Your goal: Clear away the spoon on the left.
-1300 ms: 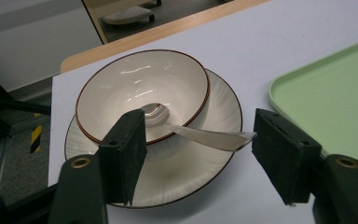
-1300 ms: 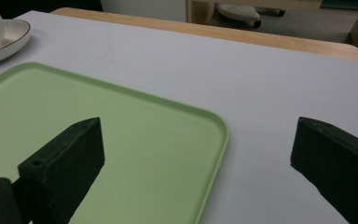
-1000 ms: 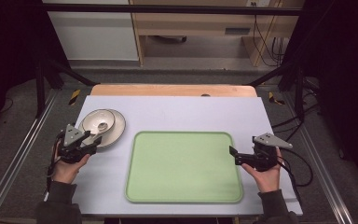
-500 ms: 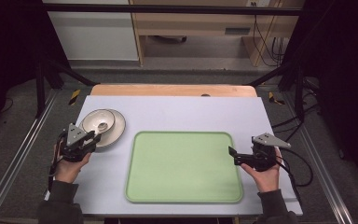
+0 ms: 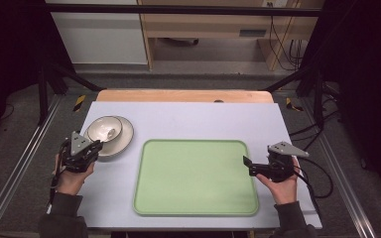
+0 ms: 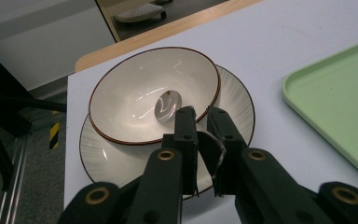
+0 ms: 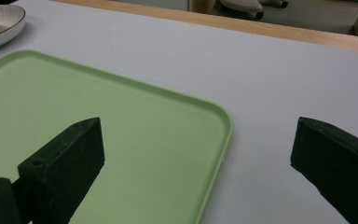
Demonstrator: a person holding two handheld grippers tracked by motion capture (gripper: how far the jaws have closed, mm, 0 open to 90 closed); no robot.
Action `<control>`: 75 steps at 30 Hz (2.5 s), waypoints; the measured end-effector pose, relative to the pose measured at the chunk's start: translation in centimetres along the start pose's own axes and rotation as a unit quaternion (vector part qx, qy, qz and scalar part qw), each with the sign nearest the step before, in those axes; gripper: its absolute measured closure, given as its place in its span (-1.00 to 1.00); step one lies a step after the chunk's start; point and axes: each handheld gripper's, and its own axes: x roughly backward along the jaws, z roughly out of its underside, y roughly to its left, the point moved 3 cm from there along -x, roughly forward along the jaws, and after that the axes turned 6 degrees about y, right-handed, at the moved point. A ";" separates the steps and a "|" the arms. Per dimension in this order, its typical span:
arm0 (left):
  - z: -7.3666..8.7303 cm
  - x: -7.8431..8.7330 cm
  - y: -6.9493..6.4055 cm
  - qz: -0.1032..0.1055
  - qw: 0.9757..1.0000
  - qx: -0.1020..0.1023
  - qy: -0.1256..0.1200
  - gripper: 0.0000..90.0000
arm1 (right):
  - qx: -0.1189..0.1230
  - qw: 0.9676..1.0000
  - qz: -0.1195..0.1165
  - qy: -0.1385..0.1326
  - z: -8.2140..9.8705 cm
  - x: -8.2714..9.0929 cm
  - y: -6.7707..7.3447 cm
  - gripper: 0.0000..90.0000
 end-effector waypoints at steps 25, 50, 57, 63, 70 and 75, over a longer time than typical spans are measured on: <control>0.2 0.4 0.4 -0.016 1.000 -0.003 0.015 0.97 | 0.003 1.000 -0.001 0.005 0.1 -0.1 0.0 -0.93; -0.7 2.2 0.5 -0.021 1.000 -0.006 -0.008 0.97 | 0.003 1.000 -0.002 0.006 0.1 -0.1 -0.2 -0.93; -1.2 3.3 0.4 -0.025 0.999 -0.013 -0.024 0.97 | 0.004 1.000 0.001 0.006 0.1 0.0 -0.2 -0.93; -1.5 4.2 0.5 -0.028 0.999 -0.014 -0.035 0.97 | 0.000 1.000 0.000 0.006 0.1 0.1 -0.2 -0.92; -1.9 5.0 0.2 -0.028 0.998 -0.018 -0.047 0.97 | 0.002 1.000 0.001 0.006 0.1 0.1 -0.3 -0.92; -2.4 5.8 -0.4 -0.025 0.998 -0.028 -0.058 0.97 | 0.003 1.000 0.004 0.004 0.1 0.2 -0.3 -0.93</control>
